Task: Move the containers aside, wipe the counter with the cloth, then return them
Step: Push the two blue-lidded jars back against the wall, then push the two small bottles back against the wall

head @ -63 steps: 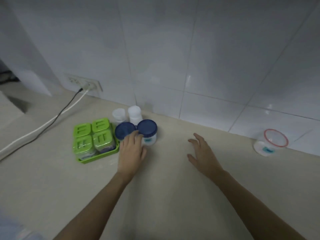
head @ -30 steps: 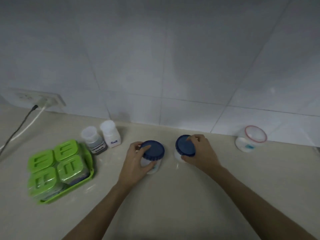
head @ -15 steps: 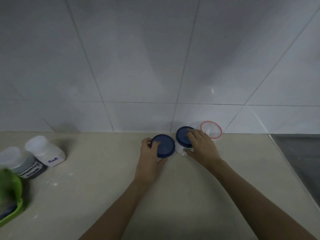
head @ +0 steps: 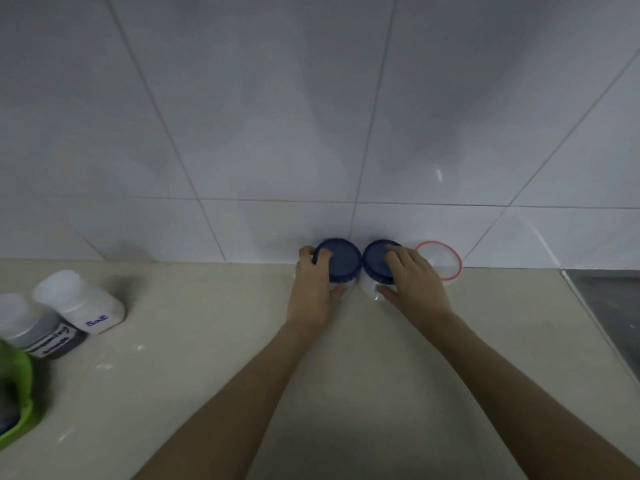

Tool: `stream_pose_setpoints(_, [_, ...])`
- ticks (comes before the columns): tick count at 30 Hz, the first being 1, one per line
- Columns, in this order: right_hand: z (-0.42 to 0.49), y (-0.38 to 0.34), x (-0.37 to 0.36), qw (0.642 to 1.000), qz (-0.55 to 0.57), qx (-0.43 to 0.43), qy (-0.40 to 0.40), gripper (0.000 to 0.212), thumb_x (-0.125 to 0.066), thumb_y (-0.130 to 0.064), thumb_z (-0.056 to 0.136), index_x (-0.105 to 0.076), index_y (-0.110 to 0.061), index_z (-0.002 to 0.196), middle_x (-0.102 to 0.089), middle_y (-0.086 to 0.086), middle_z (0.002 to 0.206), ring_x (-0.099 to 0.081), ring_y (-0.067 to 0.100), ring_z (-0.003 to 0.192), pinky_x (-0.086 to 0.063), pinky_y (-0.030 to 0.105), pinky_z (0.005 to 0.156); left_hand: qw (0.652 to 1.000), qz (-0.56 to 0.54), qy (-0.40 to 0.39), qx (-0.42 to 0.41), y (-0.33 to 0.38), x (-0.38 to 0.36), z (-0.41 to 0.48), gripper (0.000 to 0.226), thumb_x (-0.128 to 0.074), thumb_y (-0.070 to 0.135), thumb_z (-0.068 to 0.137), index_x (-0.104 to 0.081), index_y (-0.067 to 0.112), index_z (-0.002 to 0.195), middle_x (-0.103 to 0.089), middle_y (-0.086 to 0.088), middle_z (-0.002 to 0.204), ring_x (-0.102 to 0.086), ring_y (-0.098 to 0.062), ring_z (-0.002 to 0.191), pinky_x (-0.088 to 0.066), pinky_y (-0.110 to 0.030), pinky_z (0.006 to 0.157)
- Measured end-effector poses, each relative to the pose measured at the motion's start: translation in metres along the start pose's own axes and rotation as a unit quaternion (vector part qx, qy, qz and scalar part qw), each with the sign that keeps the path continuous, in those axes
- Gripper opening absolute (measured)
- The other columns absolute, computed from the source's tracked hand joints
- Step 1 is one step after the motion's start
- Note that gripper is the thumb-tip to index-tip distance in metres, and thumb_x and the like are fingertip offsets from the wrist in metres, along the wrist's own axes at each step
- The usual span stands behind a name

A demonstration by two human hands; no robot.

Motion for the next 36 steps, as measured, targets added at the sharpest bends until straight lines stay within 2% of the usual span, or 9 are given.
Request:
stream_pose_setpoints(5, [-0.011, -0.013, 0.01, 0.999, 0.0, -0.034, -0.018, 0.058, -0.074, -0.025, 0.078, -0.051, 0.002, 0.124, -0.046, 0.023, 0.14, -0.046, 0.038, 0.126, -0.039, 0.045, 0.105, 0.998, 0.019, -0.058, 0.006, -0.008, 0.022, -0.023, 0.076, -0.067, 0.012, 0.083, -0.027, 0.015, 0.147, -0.033, -0.012, 0.144, -0.04, -0.024, 0.126, -0.045, -0.038, 0.104])
stream_pose_setpoints(8, [-0.03, -0.038, 0.023, 0.999, -0.001, -0.019, 0.045, 0.048, -0.079, -0.019, 0.074, -0.061, 0.003, 0.112, -0.06, 0.024, 0.122, -0.059, 0.042, 0.109, -0.048, 0.05, 0.093, 0.994, 0.079, -0.079, 0.001, -0.028, 0.056, -0.053, 0.062, -0.059, 0.01, 0.085, -0.034, 0.011, 0.142, -0.037, -0.013, 0.141, -0.042, -0.028, 0.125, -0.046, -0.04, 0.1])
stream_pose_setpoints(11, [-0.042, -0.08, 0.02, 0.999, 0.003, 0.035, 0.033, 0.037, -0.079, -0.018, 0.073, -0.064, -0.001, 0.103, -0.065, 0.018, 0.109, -0.064, 0.038, 0.096, -0.052, 0.046, 0.085, 0.985, 0.141, -0.099, 0.022, -0.059, 0.1, -0.086, 0.051, -0.055, 0.013, 0.086, -0.041, 0.012, 0.136, -0.043, -0.011, 0.135, -0.045, -0.029, 0.121, -0.047, -0.041, 0.097])
stream_pose_setpoints(16, [-0.045, -0.171, 0.005, 0.985, 0.119, 0.121, -0.026, 0.027, -0.069, -0.022, 0.084, -0.061, -0.006, 0.104, -0.063, 0.011, 0.106, -0.062, 0.03, 0.094, -0.05, 0.039, 0.082, 0.963, 0.264, -0.058, 0.006, -0.109, 0.196, -0.123, 0.035, -0.057, 0.016, 0.082, -0.056, 0.011, 0.117, -0.057, -0.011, 0.117, -0.053, -0.031, 0.106, -0.047, -0.043, 0.085])
stream_pose_setpoints(21, [-0.014, -0.28, 0.0, 0.965, 0.109, 0.222, -0.091, 0.041, -0.056, -0.034, 0.09, -0.048, -0.014, 0.125, -0.049, 0.004, 0.129, -0.049, 0.022, 0.117, -0.039, 0.035, 0.1, 0.918, 0.389, 0.045, 0.062, -0.149, 0.298, -0.135, 0.021, -0.07, 0.02, 0.073, -0.062, 0.011, 0.091, -0.061, -0.013, 0.087, -0.058, -0.034, 0.081, -0.045, -0.043, 0.068])
stream_pose_setpoints(24, [0.017, -0.345, 0.008, 0.953, 0.078, 0.278, -0.09, 0.046, -0.054, -0.035, 0.089, -0.043, -0.015, 0.129, -0.046, 0.004, 0.132, -0.048, 0.023, 0.117, -0.04, 0.036, 0.098, 0.918, 0.373, 0.073, 0.117, -0.177, 0.333, -0.14, 0.035, -0.071, 0.027, 0.07, -0.061, 0.011, 0.099, -0.058, -0.014, 0.094, -0.056, -0.035, 0.084, -0.043, -0.041, 0.069])
stream_pose_setpoints(27, [0.052, -0.399, 0.018, 0.951, 0.07, 0.296, -0.058, 0.051, -0.057, -0.027, 0.086, -0.041, -0.012, 0.132, -0.044, 0.009, 0.136, -0.047, 0.028, 0.12, -0.041, 0.039, 0.096, 0.928, 0.334, 0.084, 0.141, -0.198, 0.342, -0.142, 0.055, -0.073, 0.034, 0.069, -0.058, 0.013, 0.118, -0.056, -0.017, 0.119, -0.056, -0.037, 0.1, -0.045, -0.042, 0.079])
stream_pose_setpoints(31, [0.086, -0.446, 0.01, 0.95, 0.067, 0.298, -0.066, 0.068, -0.062, -0.018, 0.085, -0.029, -0.022, 0.145, -0.025, 0.013, 0.155, -0.034, 0.031, 0.135, -0.033, 0.042, 0.108, 0.938, 0.296, 0.095, 0.156, -0.214, 0.344, -0.138, 0.06, -0.072, 0.034, 0.075, -0.053, 0.017, 0.13, -0.047, -0.017, 0.139, -0.051, -0.038, 0.115, -0.045, -0.046, 0.09])
stream_pose_setpoints(36, [0.098, -0.456, -0.012, 0.95, 0.087, 0.281, -0.102, 0.054, -0.06, -0.013, 0.088, -0.04, -0.026, 0.136, -0.036, 0.011, 0.142, -0.045, 0.033, 0.12, -0.045, 0.043, 0.095, 0.963, 0.215, 0.054, 0.151, -0.224, 0.349, -0.129, 0.051, -0.07, 0.022, 0.081, -0.05, 0.017, 0.128, -0.052, -0.012, 0.124, -0.054, -0.034, 0.107, -0.047, -0.043, 0.091])
Point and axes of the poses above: each hand's wrist, its own z-axis towards the middle knuckle, its own x-axis out of the back of the hand, y = z × x, the point moved 4 cm from there along z, towards the middle knuckle
